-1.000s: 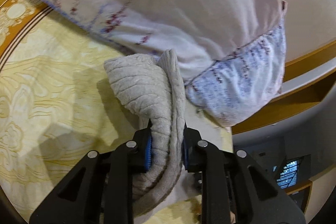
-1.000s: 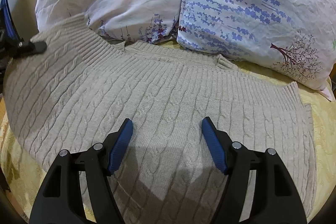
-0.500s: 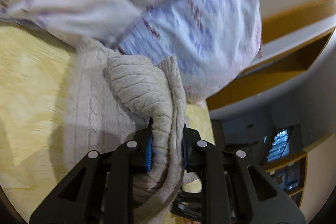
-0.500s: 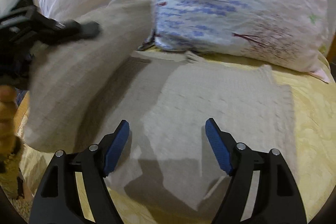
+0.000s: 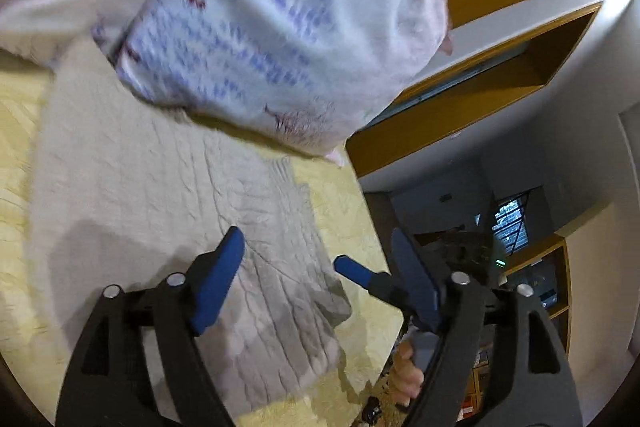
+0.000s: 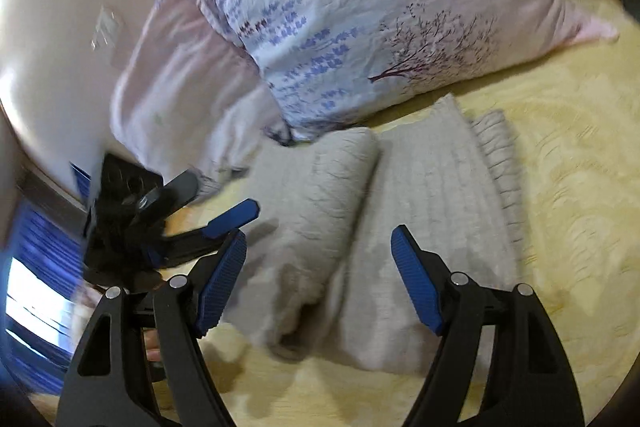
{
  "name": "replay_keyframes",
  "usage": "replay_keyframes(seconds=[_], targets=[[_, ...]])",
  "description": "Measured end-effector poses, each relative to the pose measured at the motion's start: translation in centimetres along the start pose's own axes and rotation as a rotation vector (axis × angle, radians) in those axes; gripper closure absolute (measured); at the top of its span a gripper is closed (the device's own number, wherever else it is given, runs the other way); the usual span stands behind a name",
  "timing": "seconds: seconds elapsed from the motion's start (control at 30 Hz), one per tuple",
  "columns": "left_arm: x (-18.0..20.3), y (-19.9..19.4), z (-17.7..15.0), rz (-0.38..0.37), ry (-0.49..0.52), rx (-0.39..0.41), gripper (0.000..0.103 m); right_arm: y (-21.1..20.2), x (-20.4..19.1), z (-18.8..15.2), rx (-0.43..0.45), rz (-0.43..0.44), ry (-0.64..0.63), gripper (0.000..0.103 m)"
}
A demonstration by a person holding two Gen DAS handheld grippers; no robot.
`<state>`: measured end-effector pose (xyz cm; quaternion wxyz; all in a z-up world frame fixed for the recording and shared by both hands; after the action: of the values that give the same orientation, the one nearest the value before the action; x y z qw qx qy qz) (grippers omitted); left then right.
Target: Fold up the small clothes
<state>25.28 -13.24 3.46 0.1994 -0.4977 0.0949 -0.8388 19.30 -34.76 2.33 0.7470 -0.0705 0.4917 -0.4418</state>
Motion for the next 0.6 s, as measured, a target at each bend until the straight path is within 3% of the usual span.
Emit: replay_keyframes(seconds=[0.07, 0.13, 0.2, 0.3, 0.47, 0.6], targets=[[-0.1, -2.4, 0.5, 0.04, 0.029, 0.047, 0.015, 1.0, -0.1, 0.1, -0.044, 0.052, 0.054, 0.027], [-0.9, -4.8, 1.0, 0.158, 0.075, 0.106, 0.009, 2.1, 0.0, 0.0, -0.094, 0.101, 0.109, 0.027], [-2.3, -6.6, 1.4, 0.301, 0.103, 0.143, 0.008, 3.2, 0.2, -0.2, -0.137, 0.101, 0.144, 0.027], [-5.1, -7.5, 1.3, 0.433, 0.077, 0.119, 0.008, 5.6, 0.7, -0.5, -0.198, 0.048, 0.177, 0.027], [-8.3, -6.7, -0.4, 0.49, 0.019, 0.022, 0.008, 8.1, 0.2, -1.0, -0.253, 0.011, 0.159, 0.027], [-9.0, -4.8, -1.0, 0.465, -0.004, -0.035, 0.008, 8.7, -0.2, -0.6, -0.245, 0.022, 0.152, 0.045]])
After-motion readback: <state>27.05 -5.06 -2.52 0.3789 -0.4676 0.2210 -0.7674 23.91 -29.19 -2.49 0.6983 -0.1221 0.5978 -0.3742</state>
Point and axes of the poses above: each gripper's, at about its wrist camera, not at the fingertips, and y roughly the way its jaws point, x to its right, z to its top, the point moved 5 cm from there along y, roughly the way its jaws point, and after that the axes turned 3 degrees about -z, right-handed, at the moved point
